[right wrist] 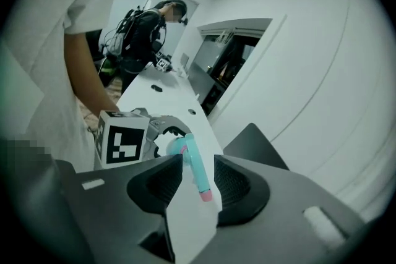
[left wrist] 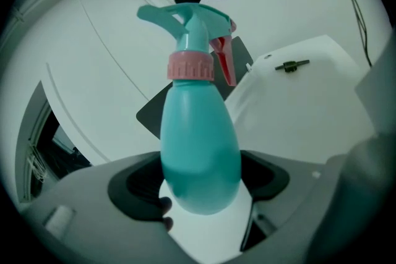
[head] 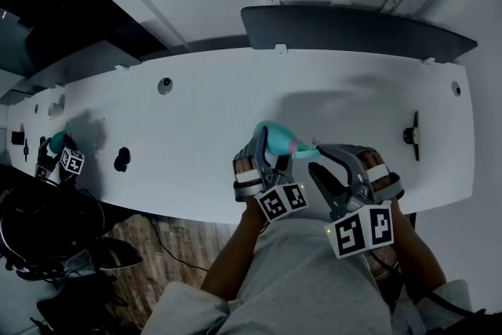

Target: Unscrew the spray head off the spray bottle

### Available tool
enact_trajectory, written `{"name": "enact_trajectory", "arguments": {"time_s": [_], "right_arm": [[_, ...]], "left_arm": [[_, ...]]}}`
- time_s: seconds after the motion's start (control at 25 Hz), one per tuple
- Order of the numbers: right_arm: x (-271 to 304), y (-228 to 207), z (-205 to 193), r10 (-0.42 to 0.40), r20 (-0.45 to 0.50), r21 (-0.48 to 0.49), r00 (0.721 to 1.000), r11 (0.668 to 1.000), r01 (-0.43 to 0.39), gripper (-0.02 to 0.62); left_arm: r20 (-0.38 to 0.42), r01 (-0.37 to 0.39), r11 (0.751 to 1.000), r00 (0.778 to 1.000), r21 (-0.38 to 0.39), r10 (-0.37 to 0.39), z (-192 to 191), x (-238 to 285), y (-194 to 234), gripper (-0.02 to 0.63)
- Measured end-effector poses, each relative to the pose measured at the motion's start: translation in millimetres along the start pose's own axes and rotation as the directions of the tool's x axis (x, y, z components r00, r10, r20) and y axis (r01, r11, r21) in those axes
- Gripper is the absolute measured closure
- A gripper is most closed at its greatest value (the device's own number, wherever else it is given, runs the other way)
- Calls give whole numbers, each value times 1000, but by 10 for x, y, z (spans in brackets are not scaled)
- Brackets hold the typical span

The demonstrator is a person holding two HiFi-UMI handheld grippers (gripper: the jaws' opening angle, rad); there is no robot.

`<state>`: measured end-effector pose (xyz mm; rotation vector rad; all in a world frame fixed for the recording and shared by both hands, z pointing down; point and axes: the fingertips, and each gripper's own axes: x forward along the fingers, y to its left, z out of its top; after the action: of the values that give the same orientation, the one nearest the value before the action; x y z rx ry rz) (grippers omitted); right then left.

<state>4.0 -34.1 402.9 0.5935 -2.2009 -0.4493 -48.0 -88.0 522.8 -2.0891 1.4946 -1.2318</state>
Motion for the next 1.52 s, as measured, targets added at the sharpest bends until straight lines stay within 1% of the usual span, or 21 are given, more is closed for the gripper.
{"name": "enact_trajectory", "arguments": {"time_s": [0.04,0.08,0.12,0.16,0.2,0.24,0.28,0.32,0.36,0.4,0.44,0.48,0.64,0.8,0.88,0.96,1.08,1.2,1.24,1.36,1.52], "right_arm": [[-48,-21,17,16,39,91,999,996,-19,427],[-108,-54,38,35,100,225,994,973,-57,416],[-176,-94,50,51,176,398,983,910,-118,413],[-243,-128,34,60,252,582,966,788,-201,413],[-296,-150,-10,65,321,738,945,608,-293,413],[-324,-166,-65,57,387,837,920,396,-377,413],[-320,-174,-117,34,442,879,896,184,-440,411],[-289,-169,-166,5,479,878,878,-2,-479,410],[-241,-149,-204,-18,498,857,867,-144,-495,409],[-186,-117,-226,-30,505,834,863,-240,-497,405],[-134,-77,-230,-32,506,818,862,-298,-492,403],[-91,-37,-218,-27,507,808,861,-333,-486,396],[27,22,-117,-29,516,772,856,-417,-479,382],[146,37,-175,-59,472,741,880,-514,-432,395],[185,34,-194,-67,457,736,887,-533,-419,425],[209,24,-189,-64,451,749,890,-515,-416,434],[220,5,-105,-41,460,792,887,-433,-430,444],[209,36,-63,2,446,850,895,-314,-423,453],[206,60,-80,26,436,874,900,-251,-416,453],[193,120,-98,109,413,910,904,-7,-415,456],[155,202,-96,225,317,844,921,376,-382,459]], "left_arm": [[-3,-3,1000,1000,-4,3,-8,1,10,232],[-6,-7,1000,1000,-7,7,-16,2,18,232],[-8,-13,1000,1000,-8,13,-22,4,29,232],[-9,-21,1000,1000,-7,20,-26,8,45,232],[-10,-29,1000,1000,-4,29,-29,14,64,232],[-10,-39,999,999,-1,39,-30,19,87,232],[-8,-49,999,999,4,49,-27,23,111,232],[-5,-60,998,998,11,60,-20,23,133,232],[0,-70,997,998,18,70,-9,20,151,232],[7,-78,997,997,25,78,6,14,162,232],[14,-85,996,996,32,84,25,5,169,232],[20,-90,995,996,39,89,46,-3,173,232],[48,-112,990,993,90,108,105,-28,155,232],[75,-138,983,989,118,129,142,-72,148,232],[79,-143,982,988,127,134,147,-81,146,232],[73,-141,982,988,126,133,125,-80,140,232],[67,-142,982,989,121,135,91,-80,144,232],[71,-143,983,988,118,135,94,-82,142,232],[73,-141,983,988,120,133,97,-82,135,231],[80,-134,982,989,130,125,101,-81,102,232],[99,-124,978,989,165,109,113,-90,51,232]]}}
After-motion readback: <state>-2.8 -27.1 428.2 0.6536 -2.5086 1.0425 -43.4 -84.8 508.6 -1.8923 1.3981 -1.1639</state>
